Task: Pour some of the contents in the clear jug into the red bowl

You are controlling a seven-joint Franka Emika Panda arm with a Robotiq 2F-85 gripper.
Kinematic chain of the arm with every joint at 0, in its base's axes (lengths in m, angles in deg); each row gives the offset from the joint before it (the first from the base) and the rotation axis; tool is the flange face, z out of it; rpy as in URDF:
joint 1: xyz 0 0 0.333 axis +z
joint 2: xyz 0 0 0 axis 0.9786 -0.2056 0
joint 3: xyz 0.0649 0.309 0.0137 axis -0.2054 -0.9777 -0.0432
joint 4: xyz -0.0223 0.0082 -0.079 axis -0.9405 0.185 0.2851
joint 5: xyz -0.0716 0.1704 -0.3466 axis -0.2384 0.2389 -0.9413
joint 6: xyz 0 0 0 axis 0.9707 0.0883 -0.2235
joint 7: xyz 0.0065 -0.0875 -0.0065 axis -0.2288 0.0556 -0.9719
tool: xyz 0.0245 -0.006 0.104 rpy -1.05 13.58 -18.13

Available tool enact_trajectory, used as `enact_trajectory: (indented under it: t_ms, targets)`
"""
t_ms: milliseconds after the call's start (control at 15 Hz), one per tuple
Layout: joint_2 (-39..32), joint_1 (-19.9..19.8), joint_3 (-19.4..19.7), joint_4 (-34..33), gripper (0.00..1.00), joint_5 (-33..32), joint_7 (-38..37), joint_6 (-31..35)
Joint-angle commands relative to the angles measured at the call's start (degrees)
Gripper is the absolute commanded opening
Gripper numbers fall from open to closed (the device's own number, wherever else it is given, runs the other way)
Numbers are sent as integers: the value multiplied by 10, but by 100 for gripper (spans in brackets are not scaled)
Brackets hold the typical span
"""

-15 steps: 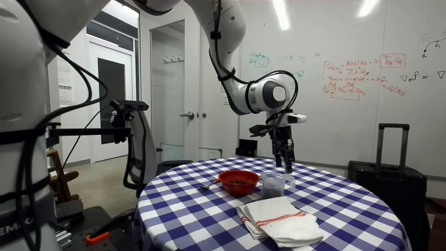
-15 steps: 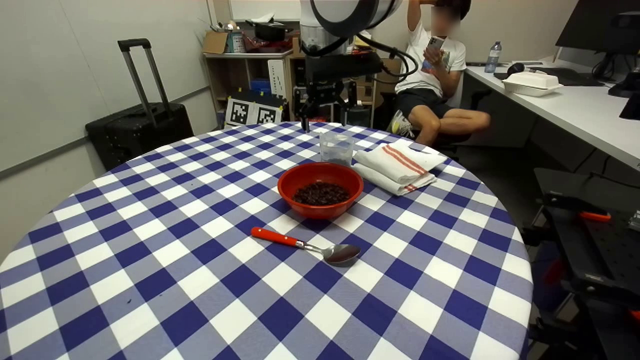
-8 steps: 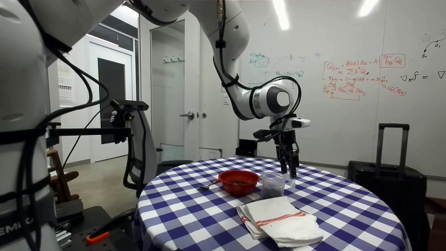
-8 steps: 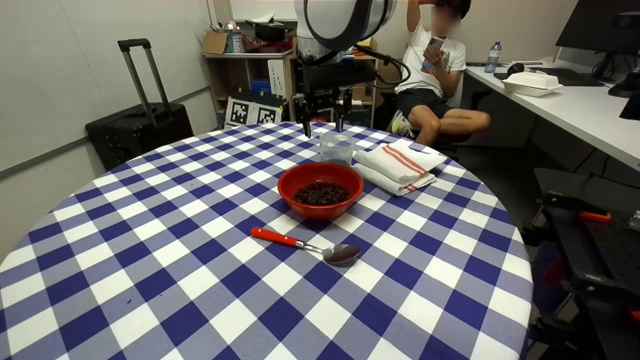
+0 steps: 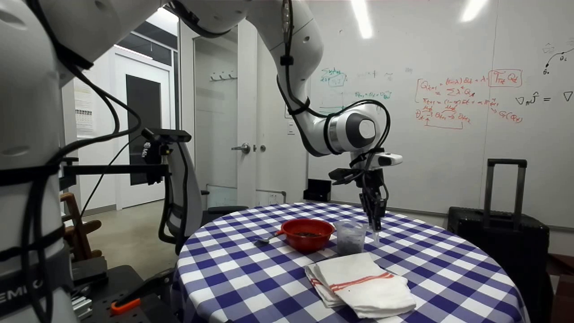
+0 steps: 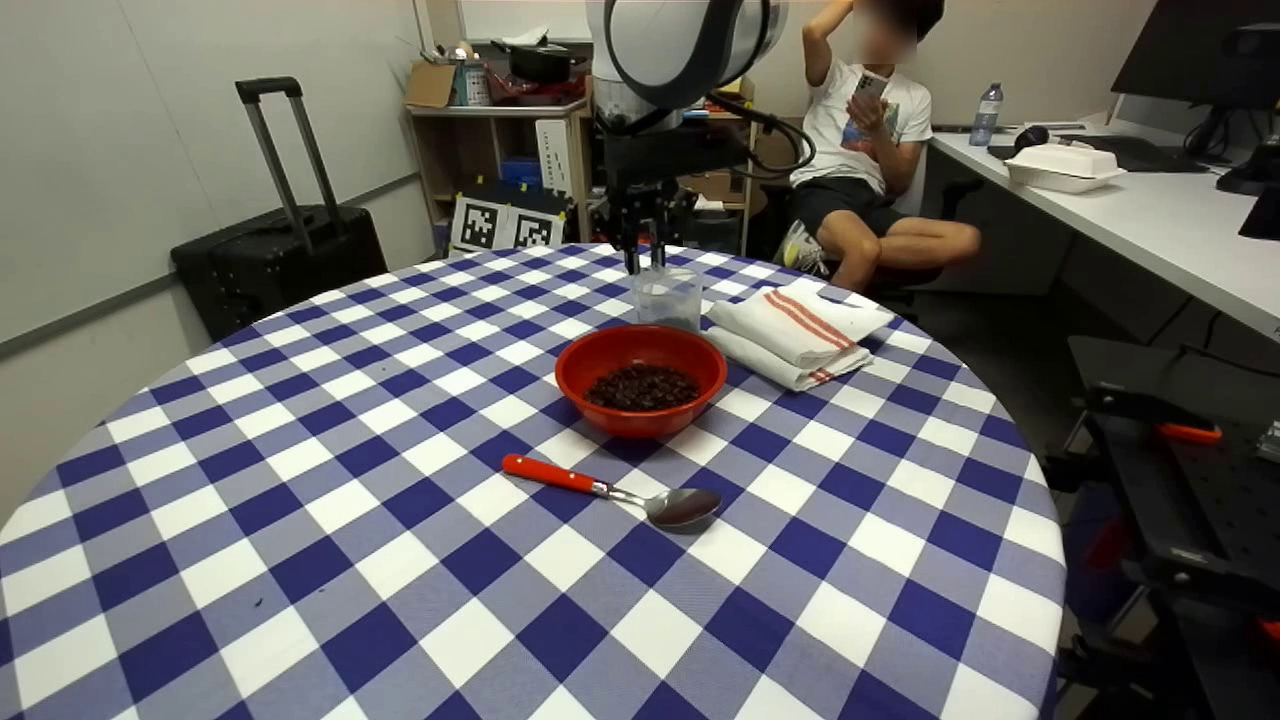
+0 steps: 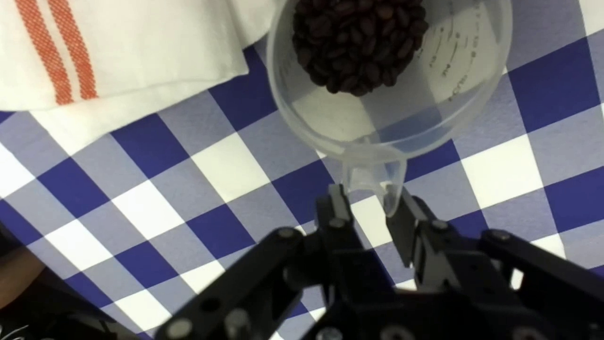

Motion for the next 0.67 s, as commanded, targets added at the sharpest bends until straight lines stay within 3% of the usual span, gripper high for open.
enact_trajectory:
  t_ms: [0,267,600]
  targets:
    - [10,5,-1,-6,6,15,24,-14]
    - [41,20,2,2,6,11,13,-27]
    - [91,64,29,16,6,-22,-58,-67]
